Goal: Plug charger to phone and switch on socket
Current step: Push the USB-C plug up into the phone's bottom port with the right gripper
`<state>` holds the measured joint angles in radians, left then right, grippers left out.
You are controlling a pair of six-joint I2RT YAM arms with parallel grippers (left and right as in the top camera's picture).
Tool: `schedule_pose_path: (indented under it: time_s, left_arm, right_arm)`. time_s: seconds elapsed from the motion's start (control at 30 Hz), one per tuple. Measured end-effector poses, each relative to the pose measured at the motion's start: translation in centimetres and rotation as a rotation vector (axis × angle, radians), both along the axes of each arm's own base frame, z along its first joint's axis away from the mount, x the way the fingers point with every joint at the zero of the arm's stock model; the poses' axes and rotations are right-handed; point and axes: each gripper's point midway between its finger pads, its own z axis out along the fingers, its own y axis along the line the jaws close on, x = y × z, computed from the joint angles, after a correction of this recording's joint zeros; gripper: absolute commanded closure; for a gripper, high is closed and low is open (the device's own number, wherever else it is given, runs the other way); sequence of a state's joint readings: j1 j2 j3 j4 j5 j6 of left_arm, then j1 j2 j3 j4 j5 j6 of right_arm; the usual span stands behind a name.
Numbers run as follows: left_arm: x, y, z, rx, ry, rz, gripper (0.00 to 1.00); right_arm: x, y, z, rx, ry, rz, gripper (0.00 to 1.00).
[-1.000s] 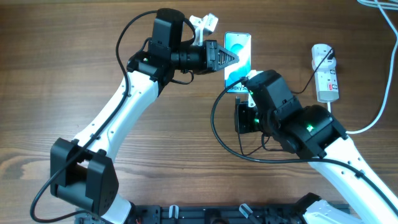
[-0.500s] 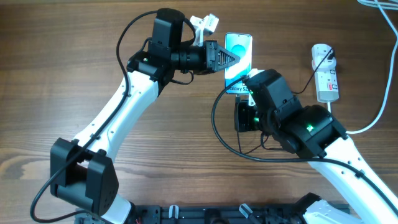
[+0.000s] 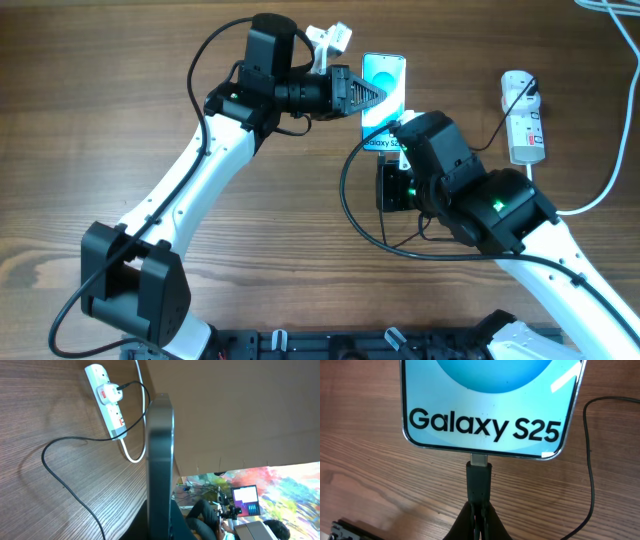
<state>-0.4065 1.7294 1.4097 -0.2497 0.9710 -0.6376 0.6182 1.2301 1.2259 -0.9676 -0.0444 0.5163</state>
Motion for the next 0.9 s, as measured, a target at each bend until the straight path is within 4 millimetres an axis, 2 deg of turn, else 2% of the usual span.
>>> schedule_pose_path:
  time_s: [0.9]
  left_arm:
    - [-0.26,0.15,-0.15,0.002,0.003,-0.014,0.96]
  right_arm:
    - [0.01,0.26,0.13,0.014,0.0,0.004,0.96]
